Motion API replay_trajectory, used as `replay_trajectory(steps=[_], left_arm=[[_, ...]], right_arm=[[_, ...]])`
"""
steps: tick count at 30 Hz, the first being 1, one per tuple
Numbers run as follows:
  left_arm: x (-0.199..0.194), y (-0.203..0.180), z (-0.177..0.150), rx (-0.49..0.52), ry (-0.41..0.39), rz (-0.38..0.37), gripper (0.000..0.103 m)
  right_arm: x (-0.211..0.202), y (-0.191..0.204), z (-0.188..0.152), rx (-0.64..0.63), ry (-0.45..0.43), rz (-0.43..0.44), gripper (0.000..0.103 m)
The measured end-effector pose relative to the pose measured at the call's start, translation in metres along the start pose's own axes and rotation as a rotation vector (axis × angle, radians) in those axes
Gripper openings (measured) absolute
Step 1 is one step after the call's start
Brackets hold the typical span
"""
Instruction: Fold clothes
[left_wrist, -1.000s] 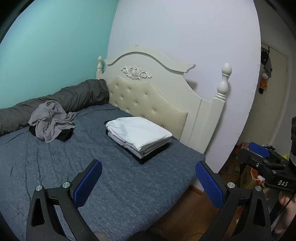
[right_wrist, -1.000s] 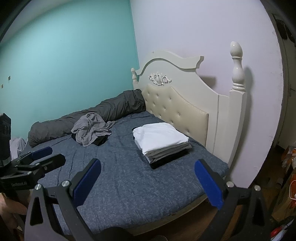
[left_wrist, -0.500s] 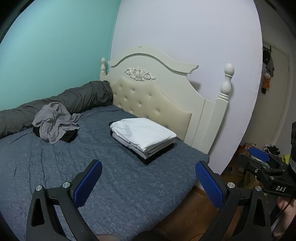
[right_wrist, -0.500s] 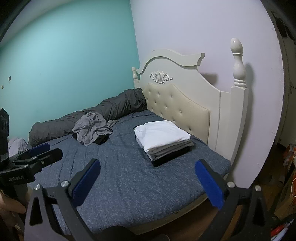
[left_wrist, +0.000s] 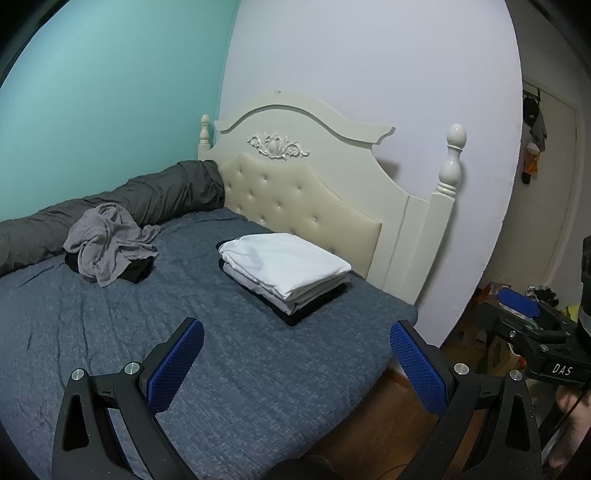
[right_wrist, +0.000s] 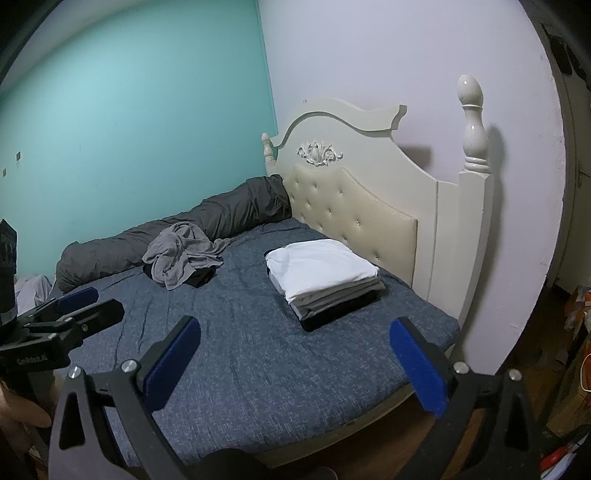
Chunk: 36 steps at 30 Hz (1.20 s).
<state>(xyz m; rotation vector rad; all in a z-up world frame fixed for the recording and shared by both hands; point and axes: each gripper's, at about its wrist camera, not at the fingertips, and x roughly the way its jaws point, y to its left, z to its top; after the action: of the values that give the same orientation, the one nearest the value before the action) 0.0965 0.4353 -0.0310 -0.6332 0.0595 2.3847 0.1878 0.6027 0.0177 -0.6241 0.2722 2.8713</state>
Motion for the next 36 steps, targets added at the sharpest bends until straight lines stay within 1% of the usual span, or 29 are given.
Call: replay_trajectory(steps=[17, 36], left_arm=[[0.0021, 0.0007, -0.0028, 0.003, 0.019, -0.015, 0.103], [0.0016, 0.0056, -0.0049, -0.015, 0.017, -0.003, 0.103]], right_arm=[[0.0017, 0.003, -0.0017, -0.001, 0.015, 0.006, 0.103], [0.0041, 0.0004, -0.0055, 0.006, 0.021, 0.001, 0.103]])
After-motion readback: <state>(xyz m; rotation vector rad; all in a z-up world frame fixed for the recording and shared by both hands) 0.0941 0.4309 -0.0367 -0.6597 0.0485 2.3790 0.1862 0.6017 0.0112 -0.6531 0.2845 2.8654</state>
